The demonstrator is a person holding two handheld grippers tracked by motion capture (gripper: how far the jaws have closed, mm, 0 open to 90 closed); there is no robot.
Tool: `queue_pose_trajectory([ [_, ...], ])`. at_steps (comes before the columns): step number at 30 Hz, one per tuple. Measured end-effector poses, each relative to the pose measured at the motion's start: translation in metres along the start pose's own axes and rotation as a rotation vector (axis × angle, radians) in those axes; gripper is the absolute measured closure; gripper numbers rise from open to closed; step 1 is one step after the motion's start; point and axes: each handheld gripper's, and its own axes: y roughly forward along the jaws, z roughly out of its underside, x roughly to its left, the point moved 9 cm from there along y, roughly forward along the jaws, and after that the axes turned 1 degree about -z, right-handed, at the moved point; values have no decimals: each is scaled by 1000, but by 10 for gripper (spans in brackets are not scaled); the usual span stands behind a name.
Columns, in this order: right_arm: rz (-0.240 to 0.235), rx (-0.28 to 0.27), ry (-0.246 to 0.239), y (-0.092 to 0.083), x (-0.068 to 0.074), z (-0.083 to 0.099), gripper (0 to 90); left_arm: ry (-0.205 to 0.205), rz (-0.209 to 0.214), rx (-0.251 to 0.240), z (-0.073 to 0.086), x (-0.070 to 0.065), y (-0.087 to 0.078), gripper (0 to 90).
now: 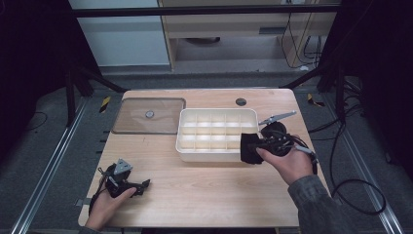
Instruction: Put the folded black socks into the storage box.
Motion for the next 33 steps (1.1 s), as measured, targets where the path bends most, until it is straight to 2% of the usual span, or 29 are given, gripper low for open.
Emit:
queue_pose_trajectory([
  [9, 49, 11, 16, 3, -24, -17, 655, -1, -1, 0, 0, 0, 0, 0],
  [18, 73, 1, 8, 0, -30, -26, 652, 4, 7, -1, 1, 0, -1, 0],
  [27, 84, 3, 24, 8, -38, -28, 650, 0, 6, -3, 1, 0, -1, 0],
  [33, 96, 12, 16, 14, -40, -28, 650, 1, 6, -3, 1, 0, -1, 0],
])
